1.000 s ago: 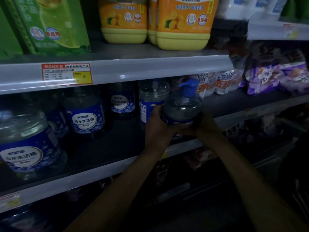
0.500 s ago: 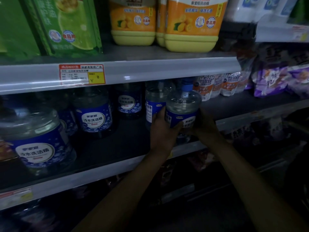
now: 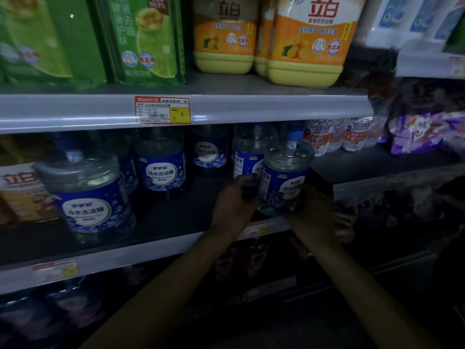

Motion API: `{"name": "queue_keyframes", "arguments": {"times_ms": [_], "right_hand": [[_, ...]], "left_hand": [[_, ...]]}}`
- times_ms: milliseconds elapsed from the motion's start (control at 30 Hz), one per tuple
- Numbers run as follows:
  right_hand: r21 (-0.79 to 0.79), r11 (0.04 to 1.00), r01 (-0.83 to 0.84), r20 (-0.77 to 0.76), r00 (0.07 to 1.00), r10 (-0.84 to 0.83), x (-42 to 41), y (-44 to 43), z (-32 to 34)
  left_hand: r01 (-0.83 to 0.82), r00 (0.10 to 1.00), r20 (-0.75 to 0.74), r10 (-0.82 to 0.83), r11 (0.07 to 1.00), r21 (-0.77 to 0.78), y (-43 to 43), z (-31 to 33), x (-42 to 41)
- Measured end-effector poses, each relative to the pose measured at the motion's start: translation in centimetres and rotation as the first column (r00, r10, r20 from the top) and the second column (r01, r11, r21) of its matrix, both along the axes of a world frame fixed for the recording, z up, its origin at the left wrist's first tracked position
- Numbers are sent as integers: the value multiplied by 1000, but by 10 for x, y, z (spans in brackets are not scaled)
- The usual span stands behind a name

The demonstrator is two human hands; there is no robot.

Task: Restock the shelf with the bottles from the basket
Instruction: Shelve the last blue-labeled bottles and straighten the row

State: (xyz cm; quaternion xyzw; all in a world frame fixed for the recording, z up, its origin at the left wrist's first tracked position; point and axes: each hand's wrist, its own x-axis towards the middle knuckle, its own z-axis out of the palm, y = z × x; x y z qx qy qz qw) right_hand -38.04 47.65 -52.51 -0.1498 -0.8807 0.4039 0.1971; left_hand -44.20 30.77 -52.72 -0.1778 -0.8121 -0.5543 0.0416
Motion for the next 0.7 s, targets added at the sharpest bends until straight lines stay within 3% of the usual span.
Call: {"name": "queue_keyframes", "arguments": {"times_ms": [67, 133, 233, 333, 600, 700], "right_hand": [[-42, 998, -46, -30, 999, 45, 4, -16, 3], [44, 997, -65, -44, 997, 67, 4, -32, 4], [134, 985, -111, -77, 990, 122, 1, -59, 2], [196, 967, -165, -14, 985, 171, -9, -85, -1], [301, 886, -353, 50, 933, 355, -50, -118, -18], [329, 874, -359, 80, 932, 353, -69, -114, -33]], "left_hand": [[-76, 994, -92, 61, 983, -169, -21, 0, 0], [-132, 984, -152, 91, 950, -285, -42, -2, 1], [-178, 973, -204, 110, 918, -354, -73, -4, 3], [-203, 967, -234, 102, 865, -459, -97, -9, 5], [-130, 987, -150, 53, 810, -572, -128, -31, 1], [-155, 982, -181, 58, 797, -584, -132, -39, 1]]}}
